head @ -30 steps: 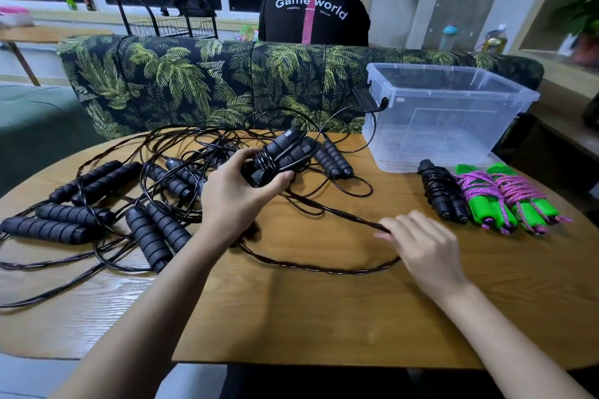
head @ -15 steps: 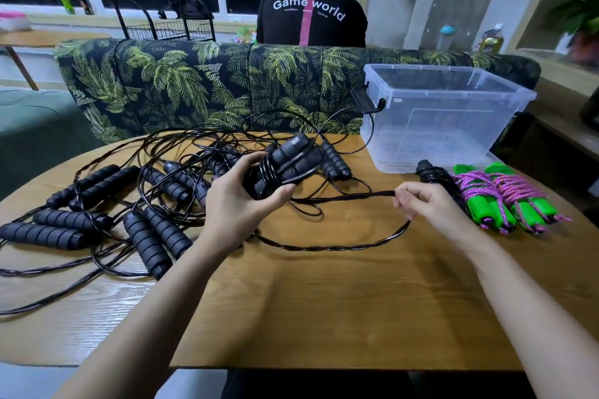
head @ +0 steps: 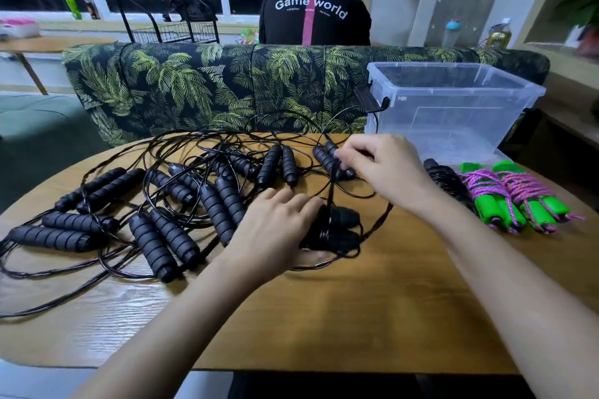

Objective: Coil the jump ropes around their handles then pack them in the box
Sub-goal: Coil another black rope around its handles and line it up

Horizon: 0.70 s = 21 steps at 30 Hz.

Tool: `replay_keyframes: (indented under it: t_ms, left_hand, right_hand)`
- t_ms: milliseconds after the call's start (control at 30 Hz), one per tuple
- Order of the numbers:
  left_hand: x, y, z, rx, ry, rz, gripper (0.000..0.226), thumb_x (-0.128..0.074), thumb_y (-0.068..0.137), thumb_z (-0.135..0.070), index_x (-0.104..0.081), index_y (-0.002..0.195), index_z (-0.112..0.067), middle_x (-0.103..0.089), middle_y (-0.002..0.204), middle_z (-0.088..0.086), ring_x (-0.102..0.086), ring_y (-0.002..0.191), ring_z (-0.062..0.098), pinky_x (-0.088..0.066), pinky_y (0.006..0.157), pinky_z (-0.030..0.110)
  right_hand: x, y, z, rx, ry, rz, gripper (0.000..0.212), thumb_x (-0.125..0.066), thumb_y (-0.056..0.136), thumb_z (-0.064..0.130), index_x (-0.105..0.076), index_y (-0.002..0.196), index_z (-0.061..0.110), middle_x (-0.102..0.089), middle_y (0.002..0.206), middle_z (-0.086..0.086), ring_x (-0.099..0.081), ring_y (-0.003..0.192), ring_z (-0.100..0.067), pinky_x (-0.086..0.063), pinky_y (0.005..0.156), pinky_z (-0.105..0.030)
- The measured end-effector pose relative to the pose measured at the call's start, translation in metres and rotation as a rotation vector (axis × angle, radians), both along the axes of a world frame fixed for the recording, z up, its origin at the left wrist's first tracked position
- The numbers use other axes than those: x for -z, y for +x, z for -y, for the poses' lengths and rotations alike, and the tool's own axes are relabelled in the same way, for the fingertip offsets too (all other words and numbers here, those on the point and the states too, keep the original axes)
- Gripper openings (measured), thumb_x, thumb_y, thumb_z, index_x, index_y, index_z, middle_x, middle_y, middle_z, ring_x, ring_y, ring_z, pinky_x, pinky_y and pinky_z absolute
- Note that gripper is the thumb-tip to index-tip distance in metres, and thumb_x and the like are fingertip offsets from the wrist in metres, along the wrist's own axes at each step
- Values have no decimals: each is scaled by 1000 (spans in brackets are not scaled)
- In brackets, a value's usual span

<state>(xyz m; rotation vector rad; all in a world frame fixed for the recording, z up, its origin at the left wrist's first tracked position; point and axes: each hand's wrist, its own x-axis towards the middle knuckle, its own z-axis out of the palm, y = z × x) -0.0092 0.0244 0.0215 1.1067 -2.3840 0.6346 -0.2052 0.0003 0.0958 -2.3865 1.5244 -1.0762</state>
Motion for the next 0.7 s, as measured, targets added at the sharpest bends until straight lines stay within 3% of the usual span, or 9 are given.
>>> replay_keyframes:
  t_ms: [67,133,267,333,467,600,700]
  left_hand:
    - [-2,3,3,-151,-11,-40,72,-63,63,-71,-68,105,-12,-69,84,1,-63,74,27,-50,65,34]
    - [-5,6,5,-270,4,-100,76,-69,59,-71,-68,106,-11,-69,83,3,-64,73,29,-50,64,35]
    - [-11,10,6,-350,92,-228,94,-50,59,-87,-70,111,-12,-69,80,3,-64,68,29,-50,58,33]
    - [-13,10,4,-323,185,-337,105,-38,54,-94,-70,115,-15,-70,83,1,-66,70,26,-49,56,32]
    - [-20,11,-2,-293,358,-617,115,-42,42,-94,-64,130,-23,-74,102,-1,-69,92,20,-42,63,25]
    - [-28,10,-8,-246,494,-815,112,-49,37,-89,-64,129,-27,-71,76,-4,-61,65,3,-46,60,20]
    - [-28,14,-9,-176,614,-880,108,-61,41,-87,-64,129,-24,-71,77,-10,-69,70,6,-57,71,29]
  right_hand:
    - [8,10,-23,-23,-149,-31,35,-54,95,43,-66,70,21,-42,43,12,-40,48,-6,-29,64,-27]
    - [24,15,-44,-17,-241,-118,38,-45,95,43,-65,73,21,-53,54,14,-48,54,-15,-30,69,-35]
    - [57,18,-68,65,-204,-141,31,-39,100,32,-66,87,24,-66,72,13,-59,67,-13,-27,71,-35]
    - [65,21,-74,118,-116,-99,26,-41,100,32,-64,90,27,-62,72,16,-56,69,-9,-29,69,-33]
    - [68,25,-74,38,194,141,17,-55,98,25,-66,85,26,-69,75,17,-56,66,-1,-42,66,-29]
    - [63,28,-65,-84,460,518,11,-70,89,11,-76,89,20,-76,83,13,-67,81,6,-47,80,-11]
    - [65,26,-54,-24,548,597,10,-80,80,15,-78,87,21,-77,86,10,-69,88,1,-47,85,-14]
